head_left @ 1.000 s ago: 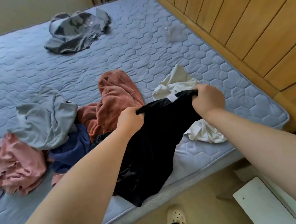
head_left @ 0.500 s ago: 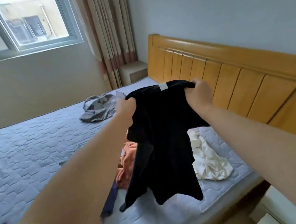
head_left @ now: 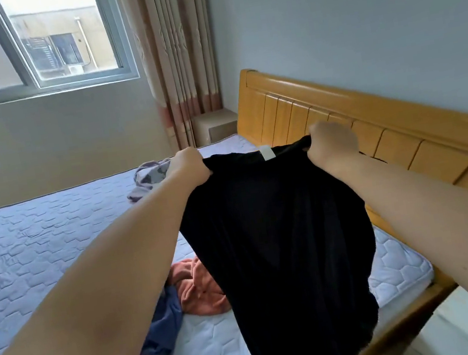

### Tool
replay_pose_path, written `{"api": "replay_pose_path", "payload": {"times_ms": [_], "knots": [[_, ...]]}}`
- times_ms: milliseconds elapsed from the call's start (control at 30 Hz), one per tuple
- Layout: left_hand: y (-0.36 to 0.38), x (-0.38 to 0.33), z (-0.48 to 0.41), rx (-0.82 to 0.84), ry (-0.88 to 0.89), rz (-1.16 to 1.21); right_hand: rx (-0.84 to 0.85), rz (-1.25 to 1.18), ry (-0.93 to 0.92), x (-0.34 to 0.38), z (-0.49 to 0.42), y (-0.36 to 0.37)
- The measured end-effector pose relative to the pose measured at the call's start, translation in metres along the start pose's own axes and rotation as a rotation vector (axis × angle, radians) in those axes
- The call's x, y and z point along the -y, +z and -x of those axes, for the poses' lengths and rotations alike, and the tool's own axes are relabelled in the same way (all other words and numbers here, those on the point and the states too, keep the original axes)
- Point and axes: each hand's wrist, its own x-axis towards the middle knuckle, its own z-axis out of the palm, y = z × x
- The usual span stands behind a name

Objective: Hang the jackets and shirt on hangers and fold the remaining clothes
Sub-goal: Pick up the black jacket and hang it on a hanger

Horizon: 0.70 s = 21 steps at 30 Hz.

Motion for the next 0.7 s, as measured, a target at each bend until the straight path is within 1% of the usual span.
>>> {"api": "replay_pose_path", "payload": {"times_ms": [67,167,333,400,467,533,567,600,633,700], "knots": [[0.027,0.001,-0.023,0.032,-0.004,-0.106,0.078,0.052,0.024,-0.007,-0.018,0.032],[0.079,0.005,-0.058,0.074,-0.045,-0.177,0.21,0.148,0.034,-0.023,-0.05,0.093],[0.169,0.025,-0.115,0.17,-0.148,-0.388,0.446,0.371,-0.062,-0.05,-0.098,0.21],[0.198,0.03,-0.14,0.185,-0.195,-0.434,0.474,0.386,-0.09,-0.052,-0.119,0.252],[0.224,0.032,-0.164,0.176,-0.281,-0.349,0.47,0.272,-0.048,-0.048,-0.139,0.287],[0.254,0.038,-0.182,0.131,-0.383,-0.194,0.452,0.11,0.06,-0.043,-0.152,0.324],[0.27,0.043,-0.187,0.124,-0.402,-0.129,0.483,0.039,0.12,-0.04,-0.153,0.342],[0.29,0.048,-0.189,0.143,-0.385,-0.079,0.557,-0.004,0.151,-0.037,-0.149,0.362],[0.311,0.053,-0.187,0.197,-0.342,-0.048,0.669,-0.011,0.146,-0.034,-0.14,0.381],[0.352,0.065,-0.172,0.385,-0.236,-0.041,0.876,0.036,0.065,-0.029,-0.113,0.419]]}}
